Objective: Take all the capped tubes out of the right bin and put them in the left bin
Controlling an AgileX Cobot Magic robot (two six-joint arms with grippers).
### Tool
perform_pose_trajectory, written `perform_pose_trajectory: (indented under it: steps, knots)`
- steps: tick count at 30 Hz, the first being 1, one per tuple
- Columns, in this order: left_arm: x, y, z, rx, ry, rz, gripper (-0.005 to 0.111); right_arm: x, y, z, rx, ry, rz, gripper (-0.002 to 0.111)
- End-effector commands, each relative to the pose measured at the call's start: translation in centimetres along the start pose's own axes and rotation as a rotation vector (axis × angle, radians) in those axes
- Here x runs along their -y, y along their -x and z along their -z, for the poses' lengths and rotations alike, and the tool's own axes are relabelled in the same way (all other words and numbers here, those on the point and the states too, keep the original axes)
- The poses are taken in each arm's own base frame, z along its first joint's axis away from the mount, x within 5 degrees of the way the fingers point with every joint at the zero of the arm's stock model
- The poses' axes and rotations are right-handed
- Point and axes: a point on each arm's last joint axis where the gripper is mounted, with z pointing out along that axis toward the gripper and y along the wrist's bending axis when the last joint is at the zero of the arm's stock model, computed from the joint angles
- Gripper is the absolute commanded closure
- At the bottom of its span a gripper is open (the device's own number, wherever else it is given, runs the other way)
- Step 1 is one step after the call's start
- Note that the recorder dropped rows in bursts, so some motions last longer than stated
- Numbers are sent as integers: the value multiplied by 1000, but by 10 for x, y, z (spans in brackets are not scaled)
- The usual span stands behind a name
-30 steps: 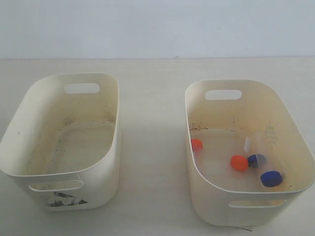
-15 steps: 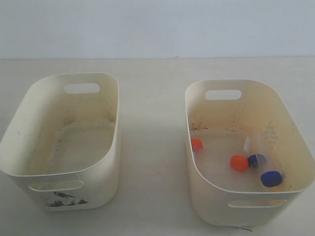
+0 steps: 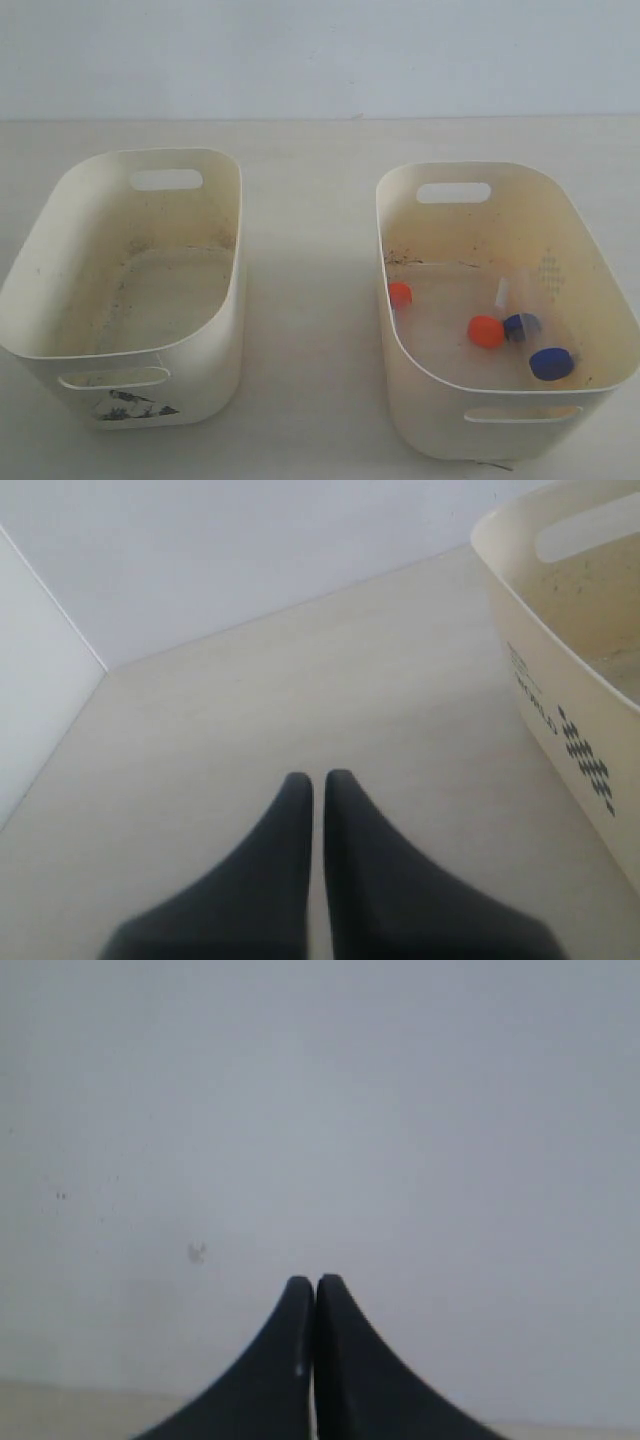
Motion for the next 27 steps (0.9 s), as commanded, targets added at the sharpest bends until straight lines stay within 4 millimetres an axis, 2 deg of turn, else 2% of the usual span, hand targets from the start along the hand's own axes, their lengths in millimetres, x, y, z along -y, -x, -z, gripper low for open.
perform_pose_trajectory:
  steps: [1,5,9,19,22,27]
  knots:
    - [0,1,0,5,2,9,102,-3,8,-28,-288,21,-23,109]
    - [0,1,0,5,2,9,102,-3,6,-54,-384,15,-28,109]
    - [0,1,0,5,2,9,102,-1,7,-73,-314,-5,-31,109]
    - [0,1,0,5,2,9,102,0,8,-81,-274,-16,-41,109]
    - [0,1,0,5,2,9,102,0,1,-85,-329,-23,-93,109]
    - [0,1,0,5,2,9,102,-2,-24,-96,-581,-19,-110,109]
